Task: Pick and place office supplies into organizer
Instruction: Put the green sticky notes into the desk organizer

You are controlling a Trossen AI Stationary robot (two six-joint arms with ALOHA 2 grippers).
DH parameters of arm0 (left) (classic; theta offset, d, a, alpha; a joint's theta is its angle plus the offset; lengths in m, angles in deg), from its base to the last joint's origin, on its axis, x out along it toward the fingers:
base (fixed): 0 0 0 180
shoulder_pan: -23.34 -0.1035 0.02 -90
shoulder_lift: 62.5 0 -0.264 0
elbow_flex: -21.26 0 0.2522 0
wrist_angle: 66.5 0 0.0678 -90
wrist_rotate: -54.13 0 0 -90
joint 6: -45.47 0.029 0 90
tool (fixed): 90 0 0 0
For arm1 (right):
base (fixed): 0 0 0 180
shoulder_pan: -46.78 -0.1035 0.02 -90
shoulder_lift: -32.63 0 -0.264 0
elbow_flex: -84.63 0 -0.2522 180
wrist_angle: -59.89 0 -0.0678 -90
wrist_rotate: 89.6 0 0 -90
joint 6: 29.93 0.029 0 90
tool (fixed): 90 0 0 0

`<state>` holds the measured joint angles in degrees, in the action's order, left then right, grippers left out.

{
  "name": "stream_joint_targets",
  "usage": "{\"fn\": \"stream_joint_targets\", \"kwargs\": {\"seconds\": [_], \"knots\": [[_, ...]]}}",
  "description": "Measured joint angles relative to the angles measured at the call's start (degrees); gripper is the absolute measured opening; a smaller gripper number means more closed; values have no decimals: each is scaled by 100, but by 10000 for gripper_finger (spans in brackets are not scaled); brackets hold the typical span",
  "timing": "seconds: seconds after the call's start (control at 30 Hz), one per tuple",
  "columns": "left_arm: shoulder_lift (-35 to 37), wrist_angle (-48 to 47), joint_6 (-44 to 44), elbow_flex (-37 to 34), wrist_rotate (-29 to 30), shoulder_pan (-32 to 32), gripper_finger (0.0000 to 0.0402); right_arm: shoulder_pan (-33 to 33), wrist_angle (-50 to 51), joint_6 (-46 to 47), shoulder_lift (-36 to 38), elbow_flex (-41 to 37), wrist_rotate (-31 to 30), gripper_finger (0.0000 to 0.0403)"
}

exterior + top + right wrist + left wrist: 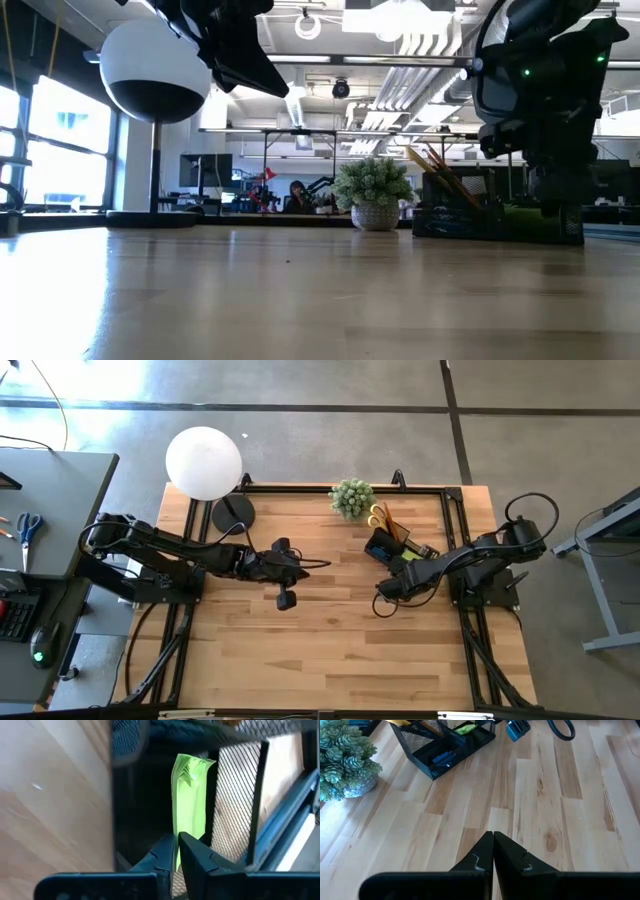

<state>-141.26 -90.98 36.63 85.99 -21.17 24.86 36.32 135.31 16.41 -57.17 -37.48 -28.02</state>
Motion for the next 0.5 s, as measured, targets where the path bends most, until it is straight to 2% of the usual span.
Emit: {"fn": "stream_joint_targets", "kwargs": {"seconds": [0.3, 0.5], "knots": [[0, -11, -42, -3, -2, 1, 3, -11, -84, -138, 0, 43, 88, 23], [0, -13, -42, -3, -4, 2, 3, -22, 25, -139, 9, 53, 155, 68]]}}
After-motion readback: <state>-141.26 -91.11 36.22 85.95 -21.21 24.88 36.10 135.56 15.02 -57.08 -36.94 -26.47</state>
